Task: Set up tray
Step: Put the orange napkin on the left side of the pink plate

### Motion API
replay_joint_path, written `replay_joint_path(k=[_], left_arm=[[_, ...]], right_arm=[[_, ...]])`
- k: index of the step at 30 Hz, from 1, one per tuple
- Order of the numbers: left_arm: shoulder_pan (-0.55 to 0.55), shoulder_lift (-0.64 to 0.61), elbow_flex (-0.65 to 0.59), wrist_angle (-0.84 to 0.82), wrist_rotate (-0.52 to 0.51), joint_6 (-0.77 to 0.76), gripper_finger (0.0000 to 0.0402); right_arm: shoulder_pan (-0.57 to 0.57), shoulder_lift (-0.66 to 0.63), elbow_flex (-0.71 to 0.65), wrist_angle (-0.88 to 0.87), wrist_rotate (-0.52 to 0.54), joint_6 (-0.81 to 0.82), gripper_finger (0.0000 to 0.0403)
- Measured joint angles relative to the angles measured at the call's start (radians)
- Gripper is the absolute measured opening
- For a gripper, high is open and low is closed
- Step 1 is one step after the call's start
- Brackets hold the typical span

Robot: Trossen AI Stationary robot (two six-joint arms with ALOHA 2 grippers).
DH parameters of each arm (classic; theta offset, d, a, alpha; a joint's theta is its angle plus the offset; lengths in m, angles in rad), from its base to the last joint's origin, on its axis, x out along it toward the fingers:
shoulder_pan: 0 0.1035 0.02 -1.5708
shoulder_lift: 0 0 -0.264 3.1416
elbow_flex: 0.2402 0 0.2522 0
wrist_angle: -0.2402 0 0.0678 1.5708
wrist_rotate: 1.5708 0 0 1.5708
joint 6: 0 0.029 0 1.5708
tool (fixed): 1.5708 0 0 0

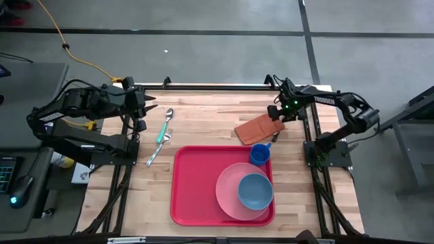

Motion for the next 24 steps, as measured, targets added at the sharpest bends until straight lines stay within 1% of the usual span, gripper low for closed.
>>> replay_joint_path(k=[4,14,19,24], left_arm=[[0.0,0.0,0.0,0.0,0.0,0.0,0.0145],[0.0,0.0,0.0,0.0,-0.003,0.003,0.0145],[0.0,0.0,0.0,0.0,-0.003,0.003,0.0145],[0.0,0.0,0.0,0.0,-0.003,0.003,0.0145]], right_arm=[[0.0,-0.007,0.0,0.01,0.003,0.0,0.0264],[0.001,-0.007,-0.001,0.071,-0.042,0.004,0.0264],[0.033,-0.007,-0.001,0.071,-0.054,0.004,0.0264],[0.067,-0.007,-0.001,0.073,-0.034,0.012,0.0264]])
